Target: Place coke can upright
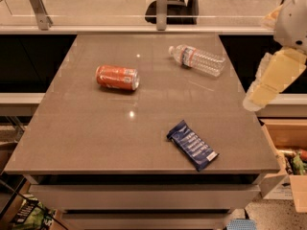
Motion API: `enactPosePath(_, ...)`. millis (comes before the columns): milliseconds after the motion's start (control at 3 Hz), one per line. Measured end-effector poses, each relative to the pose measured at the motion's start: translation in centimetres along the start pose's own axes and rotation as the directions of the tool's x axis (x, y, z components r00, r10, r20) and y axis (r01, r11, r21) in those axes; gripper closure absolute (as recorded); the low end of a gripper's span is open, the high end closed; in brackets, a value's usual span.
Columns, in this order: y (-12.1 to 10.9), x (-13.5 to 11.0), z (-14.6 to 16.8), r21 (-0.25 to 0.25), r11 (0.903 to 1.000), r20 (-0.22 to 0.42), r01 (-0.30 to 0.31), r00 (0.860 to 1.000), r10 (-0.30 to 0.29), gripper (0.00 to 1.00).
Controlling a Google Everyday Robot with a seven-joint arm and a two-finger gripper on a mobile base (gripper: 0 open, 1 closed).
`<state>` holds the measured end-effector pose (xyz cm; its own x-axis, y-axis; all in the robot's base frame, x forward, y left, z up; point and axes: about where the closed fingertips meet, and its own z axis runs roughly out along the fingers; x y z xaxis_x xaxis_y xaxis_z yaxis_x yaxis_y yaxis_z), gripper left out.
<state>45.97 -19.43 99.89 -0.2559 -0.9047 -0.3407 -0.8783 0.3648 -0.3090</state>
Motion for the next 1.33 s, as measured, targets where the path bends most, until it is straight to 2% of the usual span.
enactPosePath(333, -1.0, -1.5, 1.0, -0.005, 0.9982, 0.025, -0.060, 0.998, 0.060, 0.00)
enactPosePath(667, -2.1, -3.3, 2.1, -0.015, 0.9959, 0.026, -0.090, 0.996, 0.090, 0.00)
enactPosePath(1333, -3.6, -6.7, 4.4, -0.020, 0.9944, -0.040, -0.104, 0.994, 0.103, 0.00)
